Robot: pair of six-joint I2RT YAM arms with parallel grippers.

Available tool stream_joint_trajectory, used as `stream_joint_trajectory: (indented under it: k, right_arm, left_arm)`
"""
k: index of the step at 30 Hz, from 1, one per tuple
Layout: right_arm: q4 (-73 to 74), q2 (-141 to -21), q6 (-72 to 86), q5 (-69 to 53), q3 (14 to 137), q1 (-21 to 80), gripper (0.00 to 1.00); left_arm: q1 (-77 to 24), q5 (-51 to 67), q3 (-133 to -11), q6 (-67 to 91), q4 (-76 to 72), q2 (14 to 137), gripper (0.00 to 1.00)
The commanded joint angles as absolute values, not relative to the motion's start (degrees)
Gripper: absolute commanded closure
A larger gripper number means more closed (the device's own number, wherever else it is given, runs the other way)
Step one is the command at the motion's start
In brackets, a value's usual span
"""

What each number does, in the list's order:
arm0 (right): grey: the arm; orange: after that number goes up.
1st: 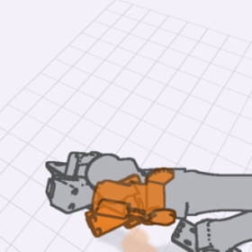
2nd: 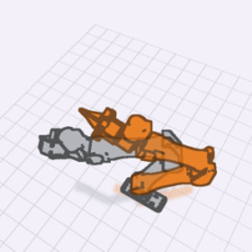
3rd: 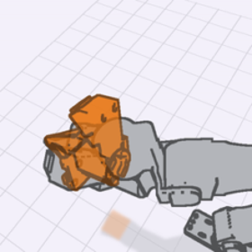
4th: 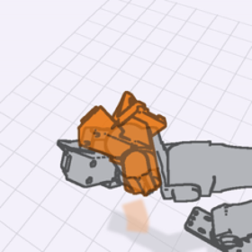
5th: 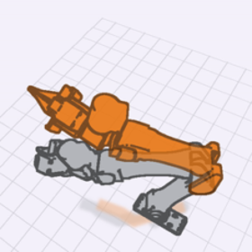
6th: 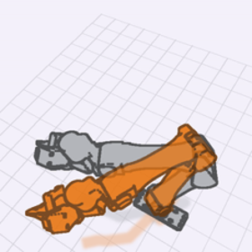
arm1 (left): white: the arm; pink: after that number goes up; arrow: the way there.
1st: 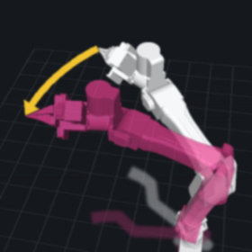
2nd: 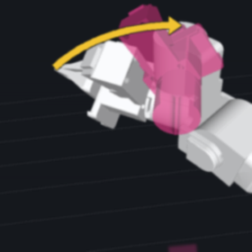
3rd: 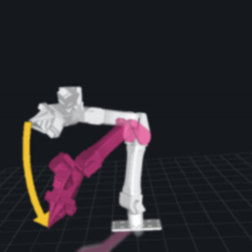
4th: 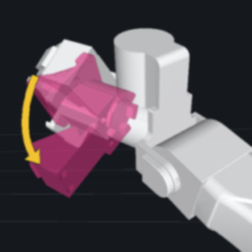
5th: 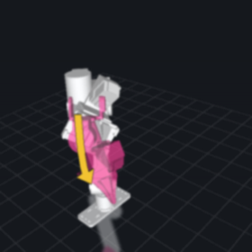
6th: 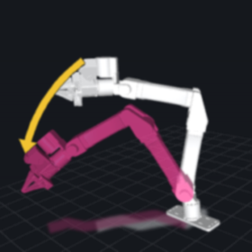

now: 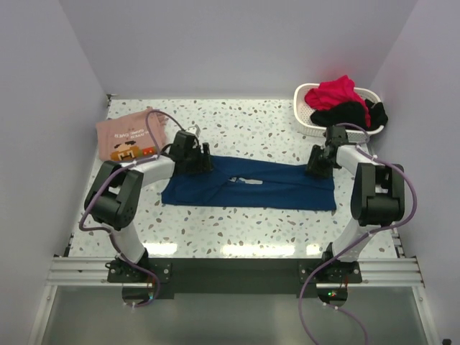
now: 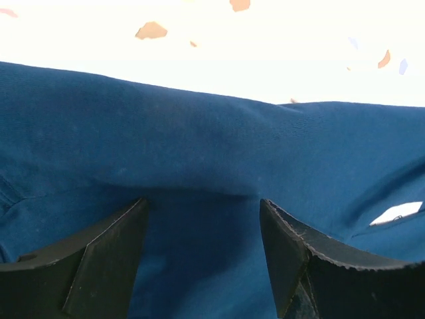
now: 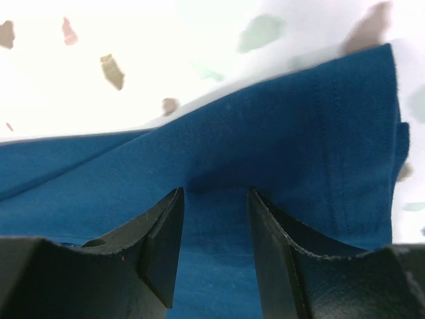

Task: Fold and stack the t-shirts
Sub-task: Fold the tshirt

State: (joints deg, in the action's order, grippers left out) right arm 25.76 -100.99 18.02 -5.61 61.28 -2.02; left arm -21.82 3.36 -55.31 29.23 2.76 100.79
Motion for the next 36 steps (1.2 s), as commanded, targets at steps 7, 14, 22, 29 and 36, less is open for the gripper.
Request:
stream_joint_trajectory:
  k: [7, 14, 22, 29, 36]
  right_arm:
    - [26.81, -99.50, 15.91, -5.71, 60.47, -5.45, 0.52]
    - [29.35, -94.05, 15.21, -6.94, 62.31, -5.36, 0.52]
    - [30.85, -90.27, 14.94, -7.56, 62.31, -5.36, 0.51]
    - [30.94, -89.47, 15.12, -8.00, 61.96, -5.36, 0.51]
    - [30.94, -89.03, 14.77, -7.91, 60.47, -5.45, 0.51]
  left_arm:
    - [-23.02, 1.85, -63.97, 23.83, 2.63, 105.56, 0.17]
    - [-32.76, -12.80, -62.67, 15.56, 1.58, 93.19, 0.03]
    - [-39.63, -19.77, -51.35, 15.56, 7.20, 88.24, 0.37]
    - [-40.96, -19.78, -48.16, 15.64, 9.22, 86.75, 0.48]
    - [-41.75, -18.02, -46.58, 16.70, 8.61, 86.84, 0.49]
